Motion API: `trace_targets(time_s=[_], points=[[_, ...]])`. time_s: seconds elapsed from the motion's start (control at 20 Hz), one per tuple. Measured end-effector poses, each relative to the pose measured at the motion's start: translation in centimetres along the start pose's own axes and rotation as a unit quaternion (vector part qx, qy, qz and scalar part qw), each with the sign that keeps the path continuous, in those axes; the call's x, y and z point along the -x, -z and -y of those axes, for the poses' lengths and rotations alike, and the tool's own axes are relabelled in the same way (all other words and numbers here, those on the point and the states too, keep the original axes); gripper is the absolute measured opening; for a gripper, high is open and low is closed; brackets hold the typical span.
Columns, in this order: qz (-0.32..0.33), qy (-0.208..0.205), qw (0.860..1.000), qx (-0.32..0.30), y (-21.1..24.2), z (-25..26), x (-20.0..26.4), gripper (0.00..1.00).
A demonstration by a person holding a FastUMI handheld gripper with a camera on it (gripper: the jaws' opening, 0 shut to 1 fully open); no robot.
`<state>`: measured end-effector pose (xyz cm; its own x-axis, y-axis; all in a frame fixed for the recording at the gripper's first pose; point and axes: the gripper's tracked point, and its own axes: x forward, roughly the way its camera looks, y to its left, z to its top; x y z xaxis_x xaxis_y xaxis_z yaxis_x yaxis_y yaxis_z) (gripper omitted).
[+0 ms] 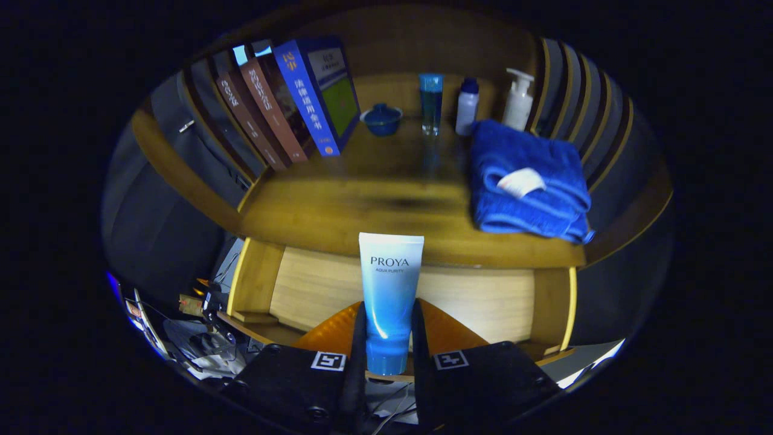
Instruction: Pull open the drawer, take out the items inside it, and place them on the countertop above the cabinet.
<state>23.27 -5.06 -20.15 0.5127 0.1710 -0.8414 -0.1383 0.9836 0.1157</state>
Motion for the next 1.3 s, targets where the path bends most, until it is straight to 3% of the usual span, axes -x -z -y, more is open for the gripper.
trace_targets(time_s=[0.3, 0.45, 0.9, 1.0, 1.3], points=[[0.007, 0.044, 0.999, -0.006, -6.3, 2.5, -3.9, 0.38], [-0.021, 0.067, 0.998, -0.005, -7.0, 3.5, -6.9, 0.38], [-0.069, 0.075, 0.995, -0.008, -7.9, 2.0, -11.9, 0.38], [-0.063, 0.070, 0.995, -0.010, -8.1, 1.7, -12.1, 0.43], [-0.006, 0.054, 0.999, -0.006, -8.3, 1.6, -10.6, 0.71]])
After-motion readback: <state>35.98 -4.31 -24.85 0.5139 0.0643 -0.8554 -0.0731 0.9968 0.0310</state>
